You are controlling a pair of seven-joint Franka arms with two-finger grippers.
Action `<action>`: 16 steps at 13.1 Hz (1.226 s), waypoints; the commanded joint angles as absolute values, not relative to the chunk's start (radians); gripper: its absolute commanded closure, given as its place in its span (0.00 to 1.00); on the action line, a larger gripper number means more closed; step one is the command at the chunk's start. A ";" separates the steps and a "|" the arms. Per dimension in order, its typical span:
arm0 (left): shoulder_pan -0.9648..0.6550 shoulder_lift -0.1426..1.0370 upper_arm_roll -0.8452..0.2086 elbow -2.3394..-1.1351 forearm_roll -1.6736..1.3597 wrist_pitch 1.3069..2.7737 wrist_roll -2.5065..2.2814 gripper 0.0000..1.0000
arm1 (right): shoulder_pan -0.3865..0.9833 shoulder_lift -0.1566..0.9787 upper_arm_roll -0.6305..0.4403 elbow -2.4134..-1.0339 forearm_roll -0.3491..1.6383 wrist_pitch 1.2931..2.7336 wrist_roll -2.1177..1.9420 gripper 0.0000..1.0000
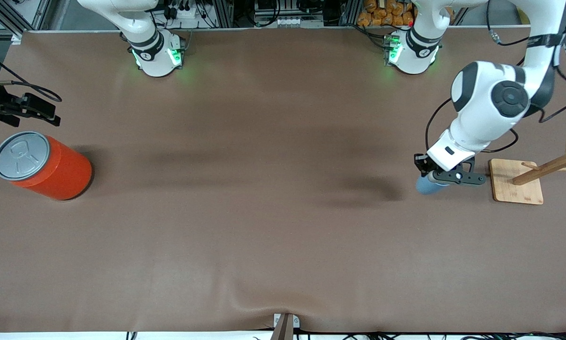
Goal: Flip cup
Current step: 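Lift the cup with the left gripper and rotate it upright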
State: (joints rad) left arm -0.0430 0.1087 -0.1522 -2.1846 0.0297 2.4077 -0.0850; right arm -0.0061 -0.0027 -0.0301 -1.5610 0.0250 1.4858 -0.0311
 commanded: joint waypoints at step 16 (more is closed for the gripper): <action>0.009 0.153 -0.196 -1.980 0.064 2.084 -0.081 0.00 | -0.006 -0.018 -0.028 -1.580 0.072 1.517 -0.003 0.00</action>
